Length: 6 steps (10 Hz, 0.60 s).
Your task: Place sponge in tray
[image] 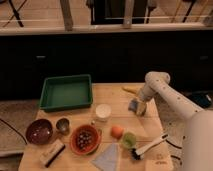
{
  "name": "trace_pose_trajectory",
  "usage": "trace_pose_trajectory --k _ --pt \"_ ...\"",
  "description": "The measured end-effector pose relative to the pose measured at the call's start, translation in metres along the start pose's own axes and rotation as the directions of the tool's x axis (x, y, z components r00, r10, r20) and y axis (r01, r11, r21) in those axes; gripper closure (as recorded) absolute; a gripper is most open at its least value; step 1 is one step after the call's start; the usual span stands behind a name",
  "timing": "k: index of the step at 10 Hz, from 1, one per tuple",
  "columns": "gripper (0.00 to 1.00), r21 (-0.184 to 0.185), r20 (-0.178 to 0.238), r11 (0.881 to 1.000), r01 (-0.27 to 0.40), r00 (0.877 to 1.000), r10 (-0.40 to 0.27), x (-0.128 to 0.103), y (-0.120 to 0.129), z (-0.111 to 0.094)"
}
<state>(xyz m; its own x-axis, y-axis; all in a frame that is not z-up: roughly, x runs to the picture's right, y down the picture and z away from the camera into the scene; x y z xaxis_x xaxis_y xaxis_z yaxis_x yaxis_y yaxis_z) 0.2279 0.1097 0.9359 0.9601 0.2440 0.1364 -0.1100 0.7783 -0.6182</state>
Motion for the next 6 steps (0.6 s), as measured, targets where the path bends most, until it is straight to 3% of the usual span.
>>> trace_pose_trajectory --k 6 --pt "0.20 -0.001 -0.001 1.000 -0.009 1.000 0.009 0.0028 -0.0011 0.0020"
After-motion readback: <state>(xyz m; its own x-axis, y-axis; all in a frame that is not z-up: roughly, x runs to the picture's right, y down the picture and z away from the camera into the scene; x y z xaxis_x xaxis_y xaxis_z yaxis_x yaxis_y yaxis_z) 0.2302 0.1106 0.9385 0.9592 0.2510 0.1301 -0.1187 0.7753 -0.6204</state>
